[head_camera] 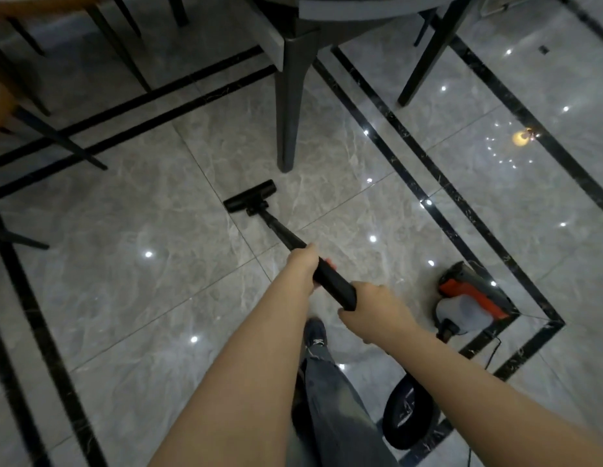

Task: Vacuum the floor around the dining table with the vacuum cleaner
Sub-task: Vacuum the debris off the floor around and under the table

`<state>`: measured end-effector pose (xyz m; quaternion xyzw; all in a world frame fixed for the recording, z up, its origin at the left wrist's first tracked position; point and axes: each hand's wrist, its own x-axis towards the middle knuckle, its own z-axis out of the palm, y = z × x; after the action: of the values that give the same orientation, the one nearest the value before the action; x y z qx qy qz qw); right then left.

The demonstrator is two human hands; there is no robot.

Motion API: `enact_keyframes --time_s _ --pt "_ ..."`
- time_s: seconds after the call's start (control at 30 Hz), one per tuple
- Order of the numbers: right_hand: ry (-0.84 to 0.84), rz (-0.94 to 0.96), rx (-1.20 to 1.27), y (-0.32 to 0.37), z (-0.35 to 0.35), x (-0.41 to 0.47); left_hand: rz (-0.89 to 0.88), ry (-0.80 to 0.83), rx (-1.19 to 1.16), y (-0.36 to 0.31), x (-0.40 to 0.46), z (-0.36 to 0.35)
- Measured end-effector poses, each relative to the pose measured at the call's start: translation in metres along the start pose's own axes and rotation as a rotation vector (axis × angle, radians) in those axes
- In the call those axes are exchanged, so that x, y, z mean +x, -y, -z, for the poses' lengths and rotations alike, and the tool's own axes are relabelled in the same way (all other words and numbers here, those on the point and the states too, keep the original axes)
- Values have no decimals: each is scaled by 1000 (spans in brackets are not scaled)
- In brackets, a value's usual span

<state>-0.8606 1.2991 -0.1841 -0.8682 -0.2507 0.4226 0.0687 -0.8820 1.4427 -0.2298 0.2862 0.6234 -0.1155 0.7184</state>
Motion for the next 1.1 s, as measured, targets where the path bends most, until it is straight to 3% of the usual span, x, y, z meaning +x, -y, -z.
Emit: enact_keyframes --time_s 0.37,0.77,1.1 --pt "3 -268 -62 -84 22 -99 112 139 22 93 -32 -90" --pt "-33 -122 -25 -105 43 -32 10 61 80 47 -13 -117" --pt "40 -197 -170 -205 136 -50 97 86 12 73 -44 -238"
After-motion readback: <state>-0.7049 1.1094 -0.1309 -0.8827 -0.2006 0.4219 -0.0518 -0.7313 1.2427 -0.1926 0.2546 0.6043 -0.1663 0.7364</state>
